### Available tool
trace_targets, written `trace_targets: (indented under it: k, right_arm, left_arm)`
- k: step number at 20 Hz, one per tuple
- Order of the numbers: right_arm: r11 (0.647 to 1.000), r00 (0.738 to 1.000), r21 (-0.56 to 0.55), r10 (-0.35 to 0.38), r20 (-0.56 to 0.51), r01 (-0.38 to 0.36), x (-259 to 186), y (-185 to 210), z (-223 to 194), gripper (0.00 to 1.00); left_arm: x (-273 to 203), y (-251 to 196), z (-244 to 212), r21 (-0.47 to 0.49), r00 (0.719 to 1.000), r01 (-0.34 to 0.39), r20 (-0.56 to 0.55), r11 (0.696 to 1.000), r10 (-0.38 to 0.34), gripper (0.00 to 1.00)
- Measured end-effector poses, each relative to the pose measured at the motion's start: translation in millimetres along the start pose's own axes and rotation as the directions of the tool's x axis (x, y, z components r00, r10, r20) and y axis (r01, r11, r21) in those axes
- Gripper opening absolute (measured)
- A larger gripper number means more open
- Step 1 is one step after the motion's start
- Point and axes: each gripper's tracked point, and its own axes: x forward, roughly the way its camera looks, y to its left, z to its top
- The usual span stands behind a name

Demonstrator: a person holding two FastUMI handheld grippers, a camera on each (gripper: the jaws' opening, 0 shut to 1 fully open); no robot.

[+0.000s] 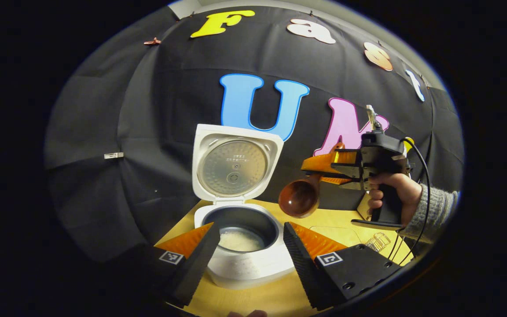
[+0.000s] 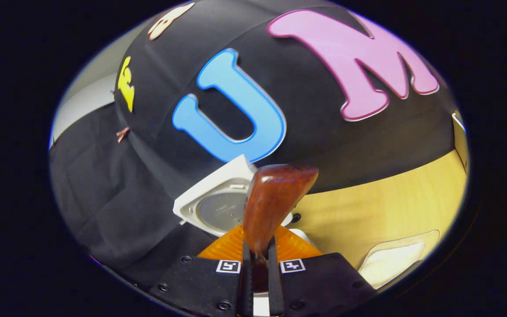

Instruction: Close the left gripper, press the button to open the rice cooker; take a wooden spoon from the chopstick holder with the right hand, scoop a spoonful of rice and pour it into the rice cooker, then put the wooden spoon back into the chopstick holder.

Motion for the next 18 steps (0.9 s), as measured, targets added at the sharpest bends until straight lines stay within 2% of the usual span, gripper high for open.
trace_targets:
  k: [3, 6, 9, 14, 18]
  right_arm:
    - [0.997, 0.995, 0.020, -0.074, 0.060, 0.072, -39.6, -56.7, 33.2, 0.18]
    - [0.984, 0.978, 0.050, -0.174, 0.115, 0.169, -78.7, -116.5, 59.5, 0.18]
    - [0.956, 0.942, 0.054, -0.293, 0.165, 0.288, -128.0, -182.9, 82.2, 0.18]
    - [0.896, 0.872, 0.094, -0.443, 0.207, 0.433, -210.6, -273.4, 100.8, 0.18]
    - [0.839, 0.821, 0.032, -0.539, 0.189, 0.544, -257.1, -335.1, 86.3, 0.18]
  left_arm:
    - [11.5, -10.9, 2.0, 0.010, 1.000, 0.027, -0.011, 1.000, -0.026, 0.94]
    - [22.4, -20.6, 0.0, 0.016, 0.999, 0.046, -0.025, 0.999, -0.046, 0.94]
    - [32.2, -31.3, 0.6, 0.045, 0.997, 0.064, -0.038, 0.997, -0.062, 0.94]
    - [45.3, -54.2, -0.9, 0.063, 0.994, 0.097, -0.058, 0.993, -0.093, 0.94]
    - [52.2, -71.5, 0.2, 0.044, 0.992, 0.108, -0.066, 0.993, -0.105, 0.94]
